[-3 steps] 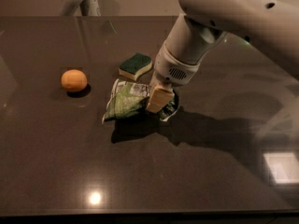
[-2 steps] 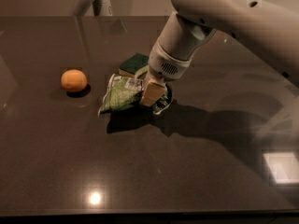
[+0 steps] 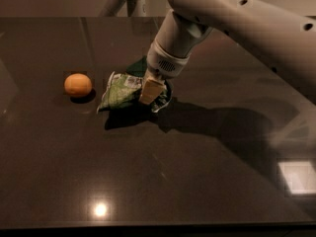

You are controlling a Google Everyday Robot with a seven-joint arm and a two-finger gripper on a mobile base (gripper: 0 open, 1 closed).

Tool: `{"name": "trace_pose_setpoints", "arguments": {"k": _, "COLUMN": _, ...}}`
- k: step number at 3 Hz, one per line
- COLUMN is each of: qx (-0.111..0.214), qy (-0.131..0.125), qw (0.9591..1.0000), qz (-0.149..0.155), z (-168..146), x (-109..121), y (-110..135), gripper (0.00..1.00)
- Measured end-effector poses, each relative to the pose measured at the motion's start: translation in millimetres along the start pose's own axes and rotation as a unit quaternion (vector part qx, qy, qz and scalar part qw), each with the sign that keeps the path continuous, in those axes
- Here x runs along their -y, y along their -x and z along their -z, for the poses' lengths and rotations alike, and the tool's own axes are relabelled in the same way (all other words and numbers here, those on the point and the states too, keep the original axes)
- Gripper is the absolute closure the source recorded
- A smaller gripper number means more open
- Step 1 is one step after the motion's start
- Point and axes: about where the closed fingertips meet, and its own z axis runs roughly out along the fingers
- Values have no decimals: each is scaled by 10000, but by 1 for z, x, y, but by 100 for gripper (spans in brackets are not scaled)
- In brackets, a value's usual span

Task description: Move green jalapeno chip bag near orange

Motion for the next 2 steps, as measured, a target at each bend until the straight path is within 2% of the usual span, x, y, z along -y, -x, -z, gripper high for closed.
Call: {"name": "trace_pose_setpoints", "arguments": {"k": 2, "qx": 88, "qy": 44, "qw": 9999, "qz": 31, "z": -7, "x": 5, "y": 16, "gripper": 61}}
